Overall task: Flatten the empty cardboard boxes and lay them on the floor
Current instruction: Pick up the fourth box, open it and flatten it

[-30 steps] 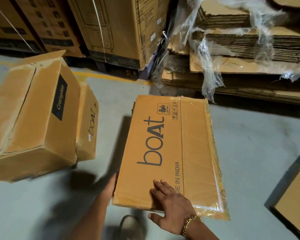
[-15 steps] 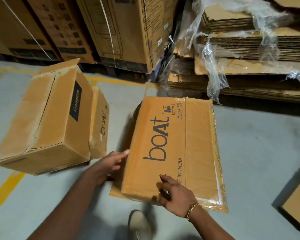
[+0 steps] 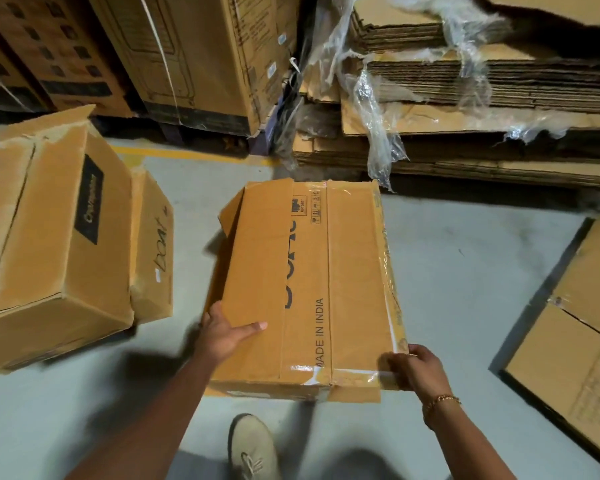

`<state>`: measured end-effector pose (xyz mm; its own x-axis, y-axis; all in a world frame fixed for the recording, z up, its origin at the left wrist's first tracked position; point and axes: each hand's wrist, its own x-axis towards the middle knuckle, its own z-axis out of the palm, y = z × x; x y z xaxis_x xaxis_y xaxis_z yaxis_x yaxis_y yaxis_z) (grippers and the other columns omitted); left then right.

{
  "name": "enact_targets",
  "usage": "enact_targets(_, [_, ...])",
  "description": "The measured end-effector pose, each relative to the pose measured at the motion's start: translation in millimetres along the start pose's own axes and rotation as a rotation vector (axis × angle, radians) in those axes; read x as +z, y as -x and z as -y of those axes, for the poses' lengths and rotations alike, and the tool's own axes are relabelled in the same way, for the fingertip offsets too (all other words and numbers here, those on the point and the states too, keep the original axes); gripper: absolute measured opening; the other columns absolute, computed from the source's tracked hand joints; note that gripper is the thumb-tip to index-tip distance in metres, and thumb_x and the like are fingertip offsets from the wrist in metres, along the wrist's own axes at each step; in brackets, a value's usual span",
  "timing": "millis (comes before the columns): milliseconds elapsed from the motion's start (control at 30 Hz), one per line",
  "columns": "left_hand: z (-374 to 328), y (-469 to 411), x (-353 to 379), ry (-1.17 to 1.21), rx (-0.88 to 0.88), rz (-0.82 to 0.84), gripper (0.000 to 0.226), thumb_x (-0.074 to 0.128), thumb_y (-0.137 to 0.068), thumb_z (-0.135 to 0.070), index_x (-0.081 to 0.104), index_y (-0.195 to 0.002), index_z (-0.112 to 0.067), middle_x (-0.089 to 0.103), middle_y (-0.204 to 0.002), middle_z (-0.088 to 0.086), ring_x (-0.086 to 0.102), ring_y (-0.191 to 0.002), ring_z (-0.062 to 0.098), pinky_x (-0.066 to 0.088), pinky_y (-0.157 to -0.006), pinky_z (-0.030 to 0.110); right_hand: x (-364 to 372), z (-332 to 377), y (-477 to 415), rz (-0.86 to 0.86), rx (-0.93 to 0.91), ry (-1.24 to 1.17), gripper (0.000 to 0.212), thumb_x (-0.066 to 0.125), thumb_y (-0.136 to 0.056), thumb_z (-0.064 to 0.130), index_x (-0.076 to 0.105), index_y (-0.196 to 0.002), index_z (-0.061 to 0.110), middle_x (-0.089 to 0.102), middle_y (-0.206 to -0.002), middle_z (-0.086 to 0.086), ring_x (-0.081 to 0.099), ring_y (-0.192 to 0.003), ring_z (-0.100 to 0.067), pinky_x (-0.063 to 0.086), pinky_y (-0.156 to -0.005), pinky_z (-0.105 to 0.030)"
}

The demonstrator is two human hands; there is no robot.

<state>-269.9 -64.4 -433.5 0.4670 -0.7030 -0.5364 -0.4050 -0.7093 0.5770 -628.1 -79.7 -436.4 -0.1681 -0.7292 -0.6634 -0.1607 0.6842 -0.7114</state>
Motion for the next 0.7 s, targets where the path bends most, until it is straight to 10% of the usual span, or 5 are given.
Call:
enact_targets(100, [6, -5, 0, -0.011, -0.006, 0.006, 0.146, 0.079, -0.035, -0.084, 0.022, -0.153, -0.02, 0.042, -0.148, 0.011, 0.046, -0.131, 0.035, 0.043, -0.107, 0.056, 10, 13, 18, 0.005, -0.186, -0.107, 0.014, 0.067, -0.084, 0.013, 0.058, -0.086, 0.003, 0.06, -0.071, -0.008, 0.058, -0.066, -0.025, 0.049, -0.051, -0.028])
enact_targets(233, [9, -13, 0, -0.024, 0.005, 0.005, 0.15, 0.073, -0.026, -0.092, 0.028, -0.15, -0.021, 0.047, -0.143, 0.008, 0.05, -0.126, 0.034, 0.044, -0.105, 0.054, 49, 25, 46, 0.26, -0.378, -0.01, 0.047, 0.053, -0.081, 0.07, 0.059, -0.105, 0.03, 0.065, -0.105, 0.019, 0.06, -0.101, -0.006, 0.048, -0.087, -0.031])
enact_targets(333, [13, -18, 1, 0.035, -0.007, 0.015, 0.149, 0.078, -0.026, -0.088, 0.028, -0.149, -0.021, 0.049, -0.142, 0.007, 0.052, -0.124, 0.032, 0.046, -0.104, 0.053, 88, 20, 55, 0.355, -0.553, 0.196, 0.046, 0.048, -0.086, 0.072, 0.052, -0.118, 0.039, 0.049, -0.133, 0.027, 0.042, -0.125, 0.014, 0.036, -0.108, -0.024])
enact_targets(567, [2, -19, -20, 0.322, -0.119, 0.204, 0.09, 0.093, -0.053, -0.051, 0.04, -0.123, -0.035, 0.057, -0.126, 0.004, 0.06, -0.111, 0.031, 0.049, -0.098, 0.055, 123, 12, 42, 0.17, -0.535, 0.446, 0.099, 0.063, -0.067, 0.081, 0.036, -0.145, 0.027, 0.03, -0.155, 0.008, 0.027, -0.141, -0.014, 0.031, -0.116, -0.033])
enact_targets(700, [3, -30, -32, 0.403, -0.092, 0.332, 0.096, 0.094, -0.052, -0.047, 0.039, -0.129, -0.032, 0.058, -0.128, 0.007, 0.061, -0.112, 0.032, 0.05, -0.098, 0.058, 120, 25, 26, 0.224, -0.442, 0.583, 0.138, 0.06, -0.052, 0.094, 0.011, -0.158, 0.021, 0.024, -0.164, 0.001, 0.024, -0.147, -0.021, 0.028, -0.12, -0.041])
